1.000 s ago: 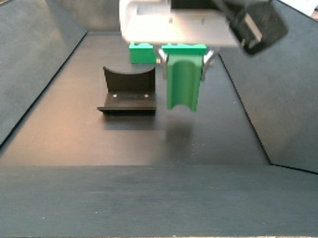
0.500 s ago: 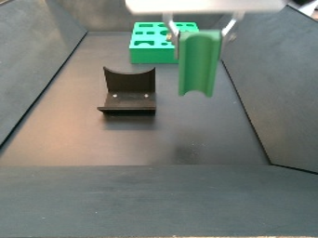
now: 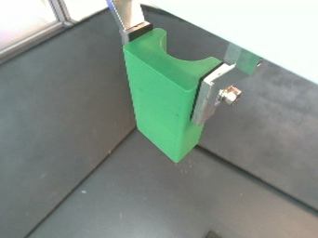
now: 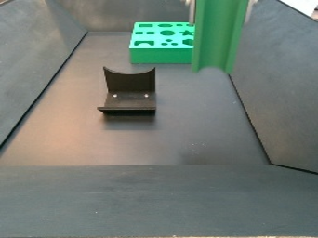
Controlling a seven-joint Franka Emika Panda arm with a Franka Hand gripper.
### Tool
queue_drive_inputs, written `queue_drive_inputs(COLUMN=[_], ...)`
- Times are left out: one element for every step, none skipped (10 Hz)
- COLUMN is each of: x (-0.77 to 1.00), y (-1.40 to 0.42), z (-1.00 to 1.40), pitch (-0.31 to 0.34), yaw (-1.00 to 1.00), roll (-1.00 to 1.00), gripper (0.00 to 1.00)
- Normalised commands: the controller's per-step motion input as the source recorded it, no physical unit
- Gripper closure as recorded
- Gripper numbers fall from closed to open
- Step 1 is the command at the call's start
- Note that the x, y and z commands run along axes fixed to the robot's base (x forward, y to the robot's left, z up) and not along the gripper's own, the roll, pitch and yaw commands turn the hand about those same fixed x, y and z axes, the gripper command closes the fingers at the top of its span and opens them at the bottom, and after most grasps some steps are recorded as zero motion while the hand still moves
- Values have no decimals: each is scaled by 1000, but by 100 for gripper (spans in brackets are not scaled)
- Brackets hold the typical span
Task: Pick up the arch object. Move up. Move to above the board. Insert the arch object.
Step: Move to above the board.
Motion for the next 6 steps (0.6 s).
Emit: queue_drive_inputs(x=[-38,-14,-5,3,125,125], y=[84,62,52,39,-1000,-1000], z=[694,519,401,173,150,150], pitch=[40,51,54,54,36,38], yaw=[-21,-23,-25,-27,410,406], roll=[-141,-142,-142,-140,122,132], gripper=[100,100,100,100,100,100])
